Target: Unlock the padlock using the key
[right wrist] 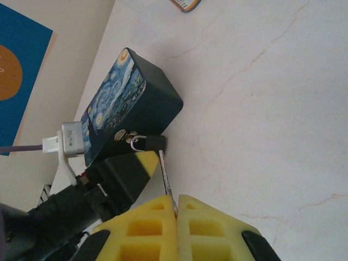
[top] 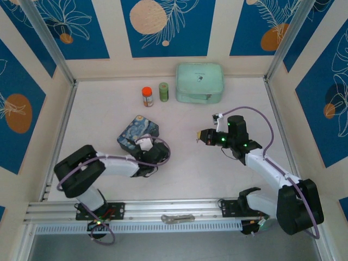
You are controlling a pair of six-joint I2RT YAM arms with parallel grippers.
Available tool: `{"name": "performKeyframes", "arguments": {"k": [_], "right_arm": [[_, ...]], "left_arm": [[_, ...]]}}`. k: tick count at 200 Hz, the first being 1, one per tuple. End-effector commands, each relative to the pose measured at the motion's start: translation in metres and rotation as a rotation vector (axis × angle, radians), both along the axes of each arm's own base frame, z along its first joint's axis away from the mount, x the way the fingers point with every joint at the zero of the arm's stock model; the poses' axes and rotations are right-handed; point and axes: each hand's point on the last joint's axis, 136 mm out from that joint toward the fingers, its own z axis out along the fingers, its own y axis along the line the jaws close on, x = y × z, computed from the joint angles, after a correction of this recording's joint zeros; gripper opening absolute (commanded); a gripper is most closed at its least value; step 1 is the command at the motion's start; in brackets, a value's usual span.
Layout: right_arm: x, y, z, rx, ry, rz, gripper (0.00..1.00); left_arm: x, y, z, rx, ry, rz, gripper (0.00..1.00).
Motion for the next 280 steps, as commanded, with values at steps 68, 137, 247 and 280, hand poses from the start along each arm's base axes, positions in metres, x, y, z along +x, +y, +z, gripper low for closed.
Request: {"name": "performKeyframes", "arguments": {"k": [68,137,247,280], "right_arm": [[-0.012,-0.001,-0.003,-0.019,-0.018,0.021,0.00],[-0.016,-0.002,-0.006,-0.021,-0.011,0.034,0.00],[-0.024,0.029,-0.038,0.138,0.162,0.116,0.00],[-0.028,0.034,-0.045,0.178,0.189,0.134,0.00]], "left_arm": [[0.034,0.013,0.013,0.129,-0.187,0.160,0.48],[0.041,0.009,0.007,0.087,-0.189,0.077,0.02],[0.010,-0.091,0.074,-0.462,-0.238,-0.405,0.00],[0.012,-0.104,0.088,-0.579,-0.241,-0.406,0.00]]}}
